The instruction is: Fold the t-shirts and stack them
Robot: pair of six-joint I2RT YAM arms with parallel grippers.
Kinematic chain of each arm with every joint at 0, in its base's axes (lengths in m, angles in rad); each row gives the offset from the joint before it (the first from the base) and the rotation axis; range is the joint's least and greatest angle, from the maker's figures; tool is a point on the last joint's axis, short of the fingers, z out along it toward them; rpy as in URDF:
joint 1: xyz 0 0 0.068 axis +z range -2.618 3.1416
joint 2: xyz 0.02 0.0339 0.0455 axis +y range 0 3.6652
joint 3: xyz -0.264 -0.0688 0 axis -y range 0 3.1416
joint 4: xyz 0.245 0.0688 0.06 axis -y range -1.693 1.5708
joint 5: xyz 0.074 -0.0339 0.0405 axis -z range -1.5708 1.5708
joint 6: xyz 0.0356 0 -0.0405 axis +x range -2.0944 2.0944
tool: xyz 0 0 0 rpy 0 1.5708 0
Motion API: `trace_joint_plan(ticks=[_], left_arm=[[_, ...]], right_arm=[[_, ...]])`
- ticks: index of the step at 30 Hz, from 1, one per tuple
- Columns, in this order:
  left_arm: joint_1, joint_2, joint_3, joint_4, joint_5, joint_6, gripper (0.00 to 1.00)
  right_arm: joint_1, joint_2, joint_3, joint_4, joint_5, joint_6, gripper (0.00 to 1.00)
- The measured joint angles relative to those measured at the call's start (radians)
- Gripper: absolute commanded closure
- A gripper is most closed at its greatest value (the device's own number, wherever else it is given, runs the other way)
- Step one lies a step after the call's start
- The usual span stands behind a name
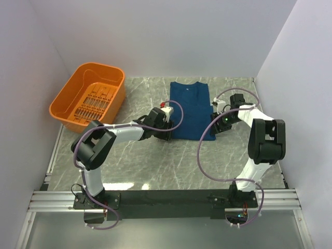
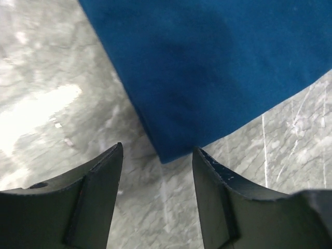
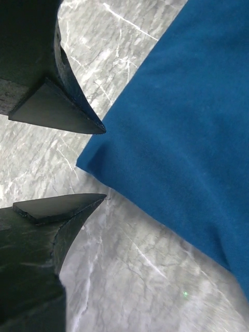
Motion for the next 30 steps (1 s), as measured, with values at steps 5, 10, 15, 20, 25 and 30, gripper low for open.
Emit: trace_joint_plan(ticks=[5, 10, 15, 20, 25, 30], left_arm=[[0.000, 0.031, 0.007, 0.030, 0.056, -0.024, 0.58], [0.000, 0.045, 0.011, 0.042, 0.106, -0.041, 0.99], [-0.001, 0.038, -0.019, 0.063, 0.155, -0.046, 0.99], [-0.033, -0.025, -0.104, 0.072, 0.192, -0.074, 0.99], [-0.126, -0.090, -0.187, 0.071, 0.198, -0.128, 0.96], [-0.244, -0.232, -0.281, 0.033, 0.116, -0.205, 0.48]], right_arm=[[-0.010, 0.042, 0.010, -0.018, -0.015, 0.020, 0.58], [-0.010, 0.102, 0.034, -0.047, -0.034, 0.014, 0.81], [-0.028, 0.097, 0.032, -0.095, -0.036, -0.027, 1.00], [-0.055, 0.026, -0.033, -0.147, -0.026, -0.097, 1.00], [-0.056, -0.080, -0.122, -0.224, 0.000, -0.177, 0.92], [-0.057, -0.207, -0.216, -0.268, 0.047, -0.243, 0.60]])
